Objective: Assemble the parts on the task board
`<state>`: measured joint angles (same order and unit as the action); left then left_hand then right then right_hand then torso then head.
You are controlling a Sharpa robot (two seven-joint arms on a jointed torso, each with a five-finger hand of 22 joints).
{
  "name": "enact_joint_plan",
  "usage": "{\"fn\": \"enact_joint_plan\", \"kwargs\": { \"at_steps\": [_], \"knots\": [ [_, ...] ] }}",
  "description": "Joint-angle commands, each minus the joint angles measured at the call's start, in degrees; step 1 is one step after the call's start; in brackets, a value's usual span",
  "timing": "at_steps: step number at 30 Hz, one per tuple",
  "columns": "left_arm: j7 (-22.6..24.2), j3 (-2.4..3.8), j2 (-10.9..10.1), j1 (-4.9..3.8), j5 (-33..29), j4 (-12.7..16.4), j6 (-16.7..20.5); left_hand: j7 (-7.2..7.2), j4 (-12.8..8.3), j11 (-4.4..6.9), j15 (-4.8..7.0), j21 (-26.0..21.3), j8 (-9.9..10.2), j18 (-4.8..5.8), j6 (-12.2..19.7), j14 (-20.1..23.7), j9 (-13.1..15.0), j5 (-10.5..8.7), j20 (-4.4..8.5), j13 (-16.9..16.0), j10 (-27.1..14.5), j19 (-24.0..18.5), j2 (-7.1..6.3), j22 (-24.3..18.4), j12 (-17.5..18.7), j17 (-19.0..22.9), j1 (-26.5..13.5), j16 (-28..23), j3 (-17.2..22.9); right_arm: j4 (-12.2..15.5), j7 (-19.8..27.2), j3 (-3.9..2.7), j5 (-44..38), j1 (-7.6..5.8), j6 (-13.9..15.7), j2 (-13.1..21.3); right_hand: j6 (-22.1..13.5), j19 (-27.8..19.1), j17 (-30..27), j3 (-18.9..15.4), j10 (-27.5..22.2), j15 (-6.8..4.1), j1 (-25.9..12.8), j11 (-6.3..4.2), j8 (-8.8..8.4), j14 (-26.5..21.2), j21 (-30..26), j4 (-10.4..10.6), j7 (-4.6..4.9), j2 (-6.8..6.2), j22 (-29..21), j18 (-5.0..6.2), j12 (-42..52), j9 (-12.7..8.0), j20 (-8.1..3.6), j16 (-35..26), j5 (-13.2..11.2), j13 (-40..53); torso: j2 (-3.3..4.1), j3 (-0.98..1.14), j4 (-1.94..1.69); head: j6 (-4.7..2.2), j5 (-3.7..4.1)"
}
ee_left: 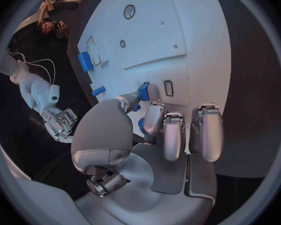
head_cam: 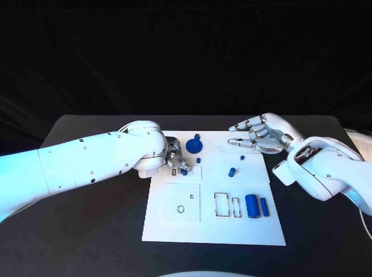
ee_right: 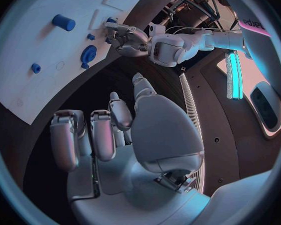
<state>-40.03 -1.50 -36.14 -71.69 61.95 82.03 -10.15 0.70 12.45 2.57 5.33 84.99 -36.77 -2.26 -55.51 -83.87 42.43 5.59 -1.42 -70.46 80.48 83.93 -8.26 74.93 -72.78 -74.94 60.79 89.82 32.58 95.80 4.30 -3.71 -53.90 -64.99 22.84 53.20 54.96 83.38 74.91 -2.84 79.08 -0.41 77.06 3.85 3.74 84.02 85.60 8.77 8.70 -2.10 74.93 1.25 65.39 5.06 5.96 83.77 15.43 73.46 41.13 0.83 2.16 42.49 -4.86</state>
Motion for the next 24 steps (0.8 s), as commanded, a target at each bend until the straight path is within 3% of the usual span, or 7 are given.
{"fn": "enact_joint_plan", "kwargs": {
  "at_steps": [1,15,19,24],
  "knots": [
    [-2.79,-0.51,0.43,0.72,-0.35,0.07,-2.18,0.3,0.4,0.13,0.18,0.36,0.08,0.43,-0.12,-6.13,0.14,-0.2,0.4,-0.01,0.39,1.87,-0.18,8.17,-0.33,-15.06,-1.11,0.18,-0.92,0.1,0.31,0.0,-0.56,0.06,-0.71,-0.01,0.34,-0.21,4.37,-0.42,-0.22,-0.17,0.0,-0.28,0.14,3.65,-0.4,0.04,-0.07,0.45,6.21,1.02,-0.02,0.07,-0.16,-0.28,0.27,-0.1,0.0,-0.04,0.03,0.01,-0.02],
    [-3.01,-0.51,0.43,0.71,0.55,-0.4,-1.99,0.04,2.09,0.34,0.32,0.89,-0.34,0.65,-0.99,-6.13,0.61,-0.2,0.51,-0.81,1.06,2.41,-0.6,9.07,-1.1,-15.06,-3.0,0.18,-4.72,0.08,0.16,0.01,-0.56,0.09,-0.62,0.03,0.34,-0.33,4.29,-0.48,-0.25,-0.17,0.0,-0.28,0.13,3.63,-0.49,0.06,-0.07,0.47,6.04,1.07,-0.06,0.07,-0.16,-0.34,0.34,-0.13,-0.03,-0.04,0.01,0.05,-0.05],
    [-3.0,-0.47,0.25,0.72,0.89,-0.34,-1.88,-0.09,3.67,0.43,0.37,1.13,-0.63,0.75,-1.41,-6.13,0.92,-0.27,0.56,-1.25,1.43,2.66,-0.97,9.49,-1.51,-15.06,-4.71,0.18,-8.91,0.07,0.15,0.01,-0.56,0.1,-0.58,0.07,0.34,-0.36,4.2,-0.55,-0.27,-0.17,-0.06,-0.27,0.13,3.61,-0.52,0.12,-0.07,0.48,6.0,1.08,-0.1,0.07,-0.16,-0.4,0.38,-0.17,-0.02,-0.04,0.02,0.01,-0.06],
    [-2.96,-0.32,-0.28,0.73,1.71,0.19,-1.32,-0.24,4.16,0.57,0.53,1.28,-0.76,0.82,-1.46,-6.13,1.25,-0.48,0.72,-1.42,1.59,2.85,-0.64,9.83,-1.63,-15.06,-7.45,0.18,-15.99,0.05,0.15,0.01,-0.56,0.12,-0.57,0.09,0.34,-0.36,4.2,-0.55,-0.27,-0.17,-0.06,-0.27,0.13,3.61,-0.52,0.12,-0.07,0.48,6.0,1.08,-0.1,0.07,-0.16,-0.4,0.38,-0.17,-0.02,-0.09,0.01,0.0,-0.04]
  ]
}}
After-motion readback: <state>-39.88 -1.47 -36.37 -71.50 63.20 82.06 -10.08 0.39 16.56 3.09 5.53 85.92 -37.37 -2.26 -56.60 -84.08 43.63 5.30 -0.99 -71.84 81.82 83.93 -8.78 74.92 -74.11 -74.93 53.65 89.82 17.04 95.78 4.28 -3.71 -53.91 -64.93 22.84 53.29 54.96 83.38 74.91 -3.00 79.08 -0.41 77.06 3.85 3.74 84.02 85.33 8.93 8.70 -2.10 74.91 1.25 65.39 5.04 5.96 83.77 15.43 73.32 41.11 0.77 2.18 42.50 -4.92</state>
